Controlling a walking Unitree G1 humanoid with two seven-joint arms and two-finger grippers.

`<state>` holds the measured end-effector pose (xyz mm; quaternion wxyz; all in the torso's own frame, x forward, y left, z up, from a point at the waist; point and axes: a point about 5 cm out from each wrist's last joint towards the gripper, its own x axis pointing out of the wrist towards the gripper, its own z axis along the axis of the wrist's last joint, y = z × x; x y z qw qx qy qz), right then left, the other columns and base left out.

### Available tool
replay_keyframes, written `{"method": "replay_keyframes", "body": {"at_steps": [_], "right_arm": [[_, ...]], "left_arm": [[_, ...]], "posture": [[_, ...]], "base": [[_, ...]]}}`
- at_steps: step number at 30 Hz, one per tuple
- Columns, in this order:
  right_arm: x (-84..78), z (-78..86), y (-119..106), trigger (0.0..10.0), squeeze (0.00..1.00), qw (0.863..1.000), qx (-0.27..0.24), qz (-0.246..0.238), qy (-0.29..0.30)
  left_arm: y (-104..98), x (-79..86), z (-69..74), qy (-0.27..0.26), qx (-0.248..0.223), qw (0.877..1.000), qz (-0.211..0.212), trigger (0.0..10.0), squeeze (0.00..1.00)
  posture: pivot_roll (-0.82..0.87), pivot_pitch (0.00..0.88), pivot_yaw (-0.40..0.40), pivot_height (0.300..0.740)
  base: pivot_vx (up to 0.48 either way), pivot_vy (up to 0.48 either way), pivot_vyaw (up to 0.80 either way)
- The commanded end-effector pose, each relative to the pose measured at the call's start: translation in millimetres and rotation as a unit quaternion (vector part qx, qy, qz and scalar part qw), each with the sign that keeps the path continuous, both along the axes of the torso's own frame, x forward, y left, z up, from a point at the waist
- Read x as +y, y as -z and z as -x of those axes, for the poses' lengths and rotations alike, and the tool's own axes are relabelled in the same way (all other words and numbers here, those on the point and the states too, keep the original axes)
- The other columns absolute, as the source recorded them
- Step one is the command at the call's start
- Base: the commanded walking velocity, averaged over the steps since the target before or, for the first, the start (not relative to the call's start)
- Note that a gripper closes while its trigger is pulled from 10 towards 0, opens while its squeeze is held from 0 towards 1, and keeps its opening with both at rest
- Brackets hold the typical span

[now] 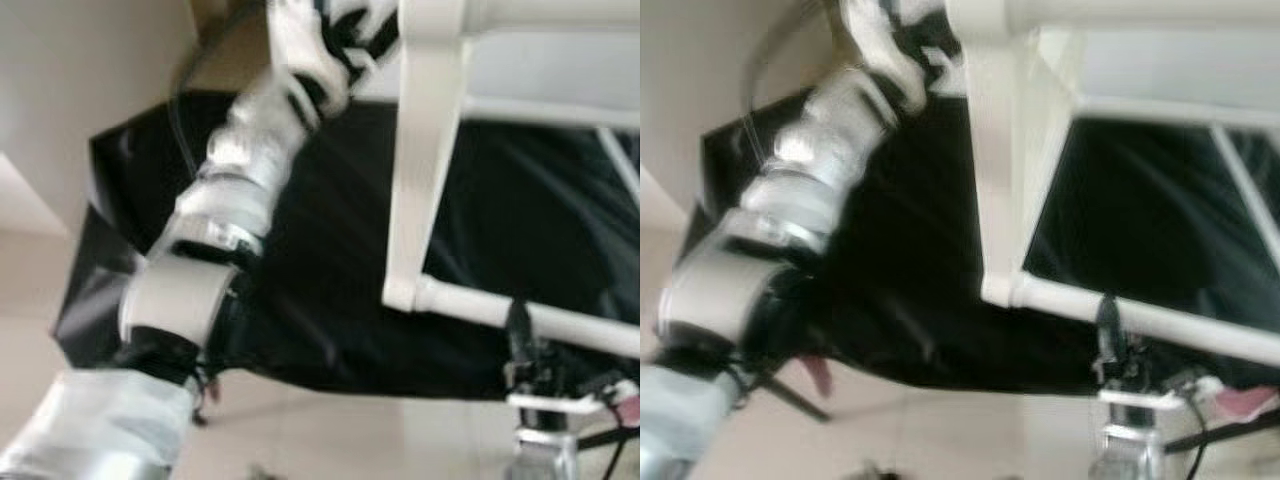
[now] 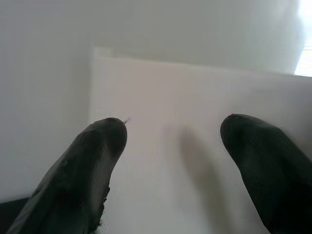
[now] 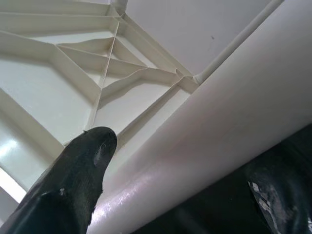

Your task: Building children table

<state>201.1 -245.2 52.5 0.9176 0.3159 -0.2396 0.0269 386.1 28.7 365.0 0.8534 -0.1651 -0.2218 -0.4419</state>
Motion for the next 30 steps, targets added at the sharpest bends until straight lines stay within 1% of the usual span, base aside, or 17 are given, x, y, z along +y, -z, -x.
{"method": "replay_keyframes", "body": {"at_steps": [1, 30], "right_arm": [[101.5, 195.7, 87.6, 10.0, 0.0, 0.925, 0.299, -0.216, 0.093], [101.5, 195.7, 87.6, 10.0, 0.0, 0.925, 0.299, -0.216, 0.093]], "left_arm": [[-6.8, -7.8, 6.7, 0.034, -0.03, 0.999, -0.016, 10.0, 0.0], [-6.8, -7.8, 6.7, 0.034, -0.03, 0.999, -0.016, 10.0, 0.0]], "posture": [[-0.18, 0.177, 0.255, 0.74], [-0.18, 0.177, 0.255, 0.74]], "base": [[0.0, 0.0, 0.0], [0.0, 0.0, 0.0]]}}
